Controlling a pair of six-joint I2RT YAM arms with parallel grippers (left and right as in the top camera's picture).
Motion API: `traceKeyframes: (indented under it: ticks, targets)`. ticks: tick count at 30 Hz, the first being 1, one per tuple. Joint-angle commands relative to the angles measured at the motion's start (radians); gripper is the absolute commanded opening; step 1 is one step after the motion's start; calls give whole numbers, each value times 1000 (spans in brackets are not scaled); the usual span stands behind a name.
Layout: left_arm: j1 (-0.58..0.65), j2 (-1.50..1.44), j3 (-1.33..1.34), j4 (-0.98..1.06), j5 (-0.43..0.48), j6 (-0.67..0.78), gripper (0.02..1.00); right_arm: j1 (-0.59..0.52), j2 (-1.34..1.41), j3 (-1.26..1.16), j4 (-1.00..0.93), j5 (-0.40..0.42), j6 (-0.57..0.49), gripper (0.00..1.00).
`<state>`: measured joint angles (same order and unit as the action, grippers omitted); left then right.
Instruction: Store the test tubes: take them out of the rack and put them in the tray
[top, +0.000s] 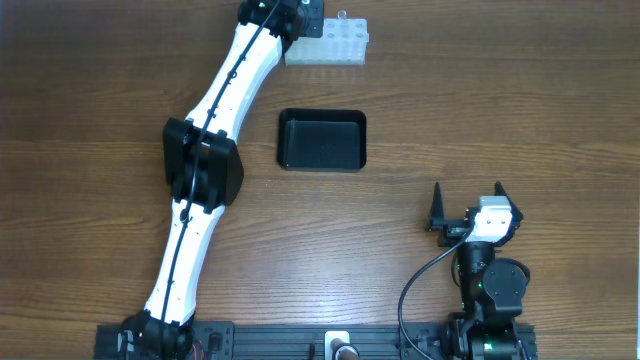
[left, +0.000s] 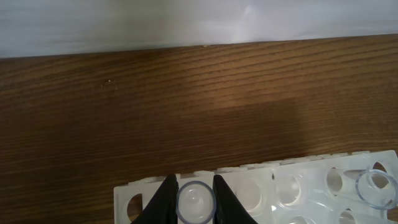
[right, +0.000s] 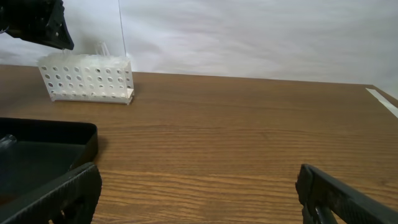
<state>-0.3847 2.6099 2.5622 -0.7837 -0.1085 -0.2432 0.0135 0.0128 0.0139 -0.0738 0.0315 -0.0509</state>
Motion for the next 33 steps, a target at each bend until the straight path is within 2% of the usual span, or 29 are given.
traceKeyframes:
  ticks: [1,16,21,24,33]
  targets:
    - [7,-25,24,3,6,4,38,-7,-8,-9,0,-8,9,993]
    - [7,-197,24,-2,-2,34,38,-7,-8,-9,0,-8,9,993]
    - [2,-267,24,-93,0,30,40,-7,-8,-9,0,-8,9,993]
    - [-3,-306,24,-183,31,26,40,-7,-8,-9,0,-8,9,993]
    - [-28,-318,23,-537,209,-35,38,-7,-8,-9,0,-8,9,991]
